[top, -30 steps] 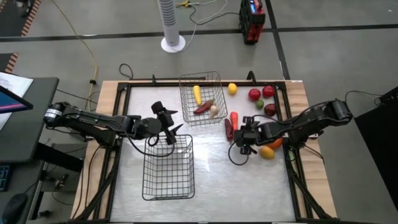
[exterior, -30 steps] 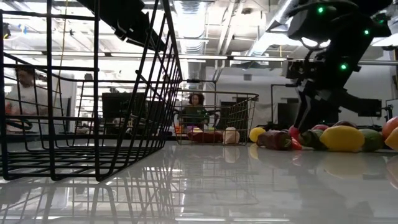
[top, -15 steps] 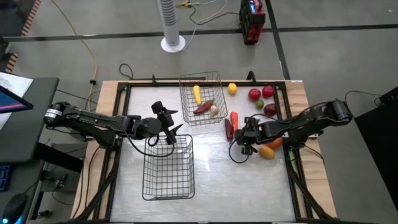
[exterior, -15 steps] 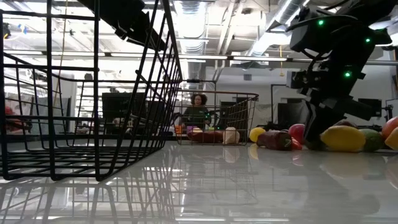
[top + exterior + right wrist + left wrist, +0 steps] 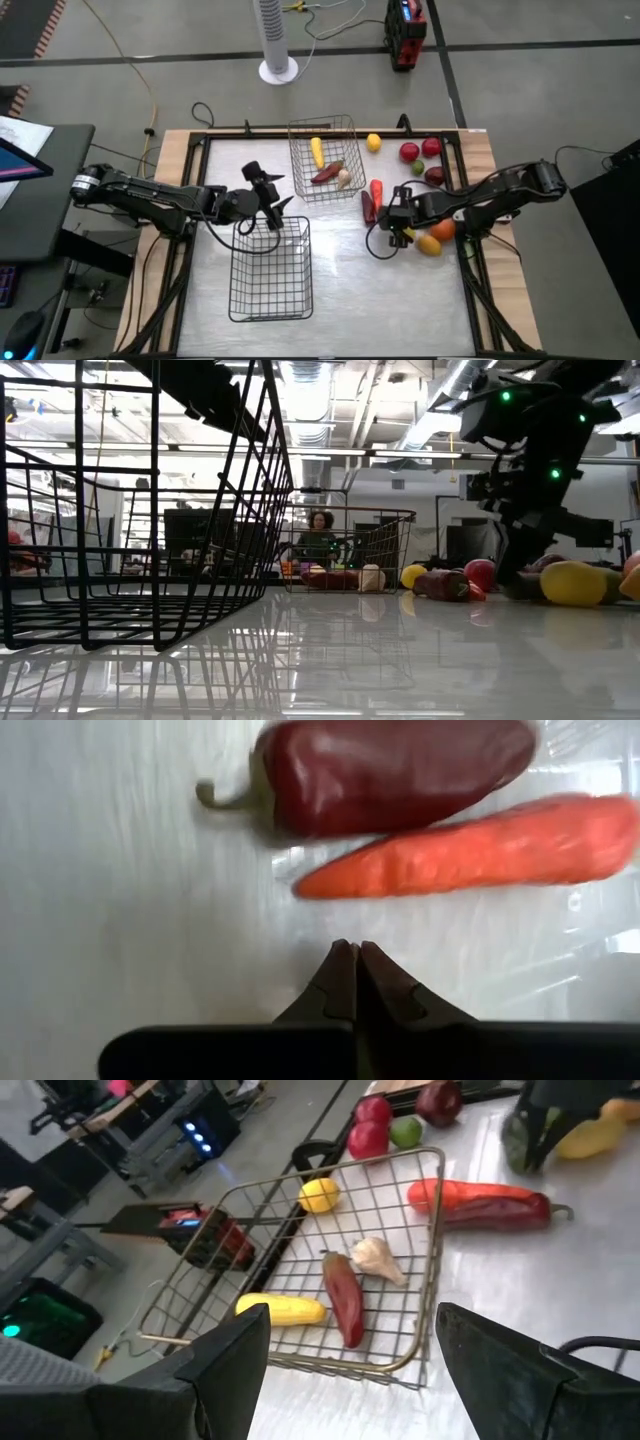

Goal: Sort produce into baskets
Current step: Put the green chili pepper into the gold wire basket, then put the red chili pepper into the gold wire basket

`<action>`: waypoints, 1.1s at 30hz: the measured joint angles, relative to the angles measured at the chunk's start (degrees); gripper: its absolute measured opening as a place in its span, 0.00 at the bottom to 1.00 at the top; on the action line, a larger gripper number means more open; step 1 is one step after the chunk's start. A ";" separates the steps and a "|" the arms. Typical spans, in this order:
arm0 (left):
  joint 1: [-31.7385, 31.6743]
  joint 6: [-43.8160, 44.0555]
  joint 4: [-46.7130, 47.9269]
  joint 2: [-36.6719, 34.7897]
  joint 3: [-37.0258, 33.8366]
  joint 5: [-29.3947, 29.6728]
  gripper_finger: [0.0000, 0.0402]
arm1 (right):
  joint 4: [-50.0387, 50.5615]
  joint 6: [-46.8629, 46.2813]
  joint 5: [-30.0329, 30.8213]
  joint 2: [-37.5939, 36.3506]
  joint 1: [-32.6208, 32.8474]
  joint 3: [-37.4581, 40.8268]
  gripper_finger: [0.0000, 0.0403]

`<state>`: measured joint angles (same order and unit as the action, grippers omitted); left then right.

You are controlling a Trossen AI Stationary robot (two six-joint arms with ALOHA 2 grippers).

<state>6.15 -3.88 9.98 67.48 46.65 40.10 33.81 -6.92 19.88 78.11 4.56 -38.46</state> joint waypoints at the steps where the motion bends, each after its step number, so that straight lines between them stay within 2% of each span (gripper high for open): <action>1: 0.02 0.02 -0.02 0.00 0.00 0.24 0.68 | 1.20 0.05 0.47 -0.08 0.00 -1.07 0.06; 7: 0.00 0.00 -0.02 0.00 0.00 0.24 0.68 | 8.40 1.49 3.94 -0.15 0.51 -7.53 0.06; 14: 0.00 0.00 -0.02 0.00 0.00 0.25 0.68 | 17.11 3.08 14.59 -0.15 1.14 -18.64 0.06; 17: 0.00 -0.02 -0.08 0.00 0.00 0.65 0.68 | 14.85 5.66 22.46 -0.17 0.95 -23.03 0.06; 20: 0.00 0.00 -0.65 0.00 -0.02 0.78 0.68 | 5.57 12.20 28.61 -0.20 0.34 -24.54 0.08; 23: 0.00 -0.01 -0.61 0.00 -0.02 0.80 0.68 | -8.07 20.95 26.73 -0.17 -0.93 -24.55 0.14; 27: 0.00 -0.20 -0.53 0.00 -0.01 0.85 0.68 | -25.46 29.03 17.43 0.69 -3.53 -24.55 0.17; 30: 0.00 -0.37 -0.50 0.00 -0.02 0.87 0.68 | -35.06 32.24 12.55 2.21 -5.91 -24.55 0.18; 33: 0.00 -0.37 -0.29 0.00 -0.02 0.89 0.68 | -39.26 34.25 11.67 4.04 -8.06 -24.59 0.19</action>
<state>6.15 -4.25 9.69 67.48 46.63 40.99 -5.45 27.33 31.55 82.14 -3.50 -63.05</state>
